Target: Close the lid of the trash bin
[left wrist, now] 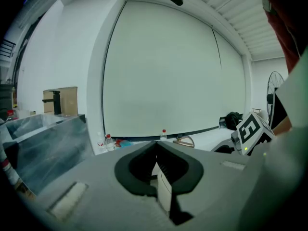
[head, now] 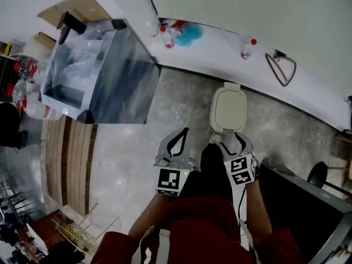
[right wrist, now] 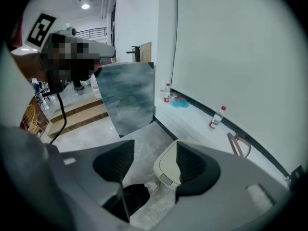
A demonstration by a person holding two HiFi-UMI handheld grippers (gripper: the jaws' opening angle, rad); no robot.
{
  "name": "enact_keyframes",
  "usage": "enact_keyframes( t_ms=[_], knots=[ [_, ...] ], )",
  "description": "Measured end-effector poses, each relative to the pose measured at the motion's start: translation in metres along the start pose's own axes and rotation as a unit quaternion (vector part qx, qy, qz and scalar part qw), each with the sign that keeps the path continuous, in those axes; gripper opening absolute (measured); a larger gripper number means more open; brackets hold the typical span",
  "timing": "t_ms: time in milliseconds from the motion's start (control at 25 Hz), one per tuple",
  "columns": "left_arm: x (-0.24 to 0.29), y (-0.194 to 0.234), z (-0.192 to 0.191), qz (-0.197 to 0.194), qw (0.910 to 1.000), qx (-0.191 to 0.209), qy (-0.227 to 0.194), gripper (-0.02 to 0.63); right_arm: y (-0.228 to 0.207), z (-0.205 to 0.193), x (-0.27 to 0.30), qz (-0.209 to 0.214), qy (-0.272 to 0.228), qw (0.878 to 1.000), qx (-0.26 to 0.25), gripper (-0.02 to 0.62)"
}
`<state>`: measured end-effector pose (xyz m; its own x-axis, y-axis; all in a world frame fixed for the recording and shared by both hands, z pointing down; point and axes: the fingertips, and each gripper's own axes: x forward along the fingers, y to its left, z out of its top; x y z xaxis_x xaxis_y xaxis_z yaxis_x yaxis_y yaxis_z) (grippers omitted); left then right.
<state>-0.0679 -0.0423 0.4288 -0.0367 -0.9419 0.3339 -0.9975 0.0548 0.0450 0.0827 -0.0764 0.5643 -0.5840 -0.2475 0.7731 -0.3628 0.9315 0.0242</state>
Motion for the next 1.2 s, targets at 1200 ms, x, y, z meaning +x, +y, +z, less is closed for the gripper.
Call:
enact_keyframes(
  t_ms=[1200],
  knots=[
    [-0.152, 0.037, 0.221, 0.082, 0.9642, 0.083, -0.238, -0.003, -0.017, 0.251, -0.317, -0.250, -0.446, 0.857, -0.059, 0.270]
  ],
)
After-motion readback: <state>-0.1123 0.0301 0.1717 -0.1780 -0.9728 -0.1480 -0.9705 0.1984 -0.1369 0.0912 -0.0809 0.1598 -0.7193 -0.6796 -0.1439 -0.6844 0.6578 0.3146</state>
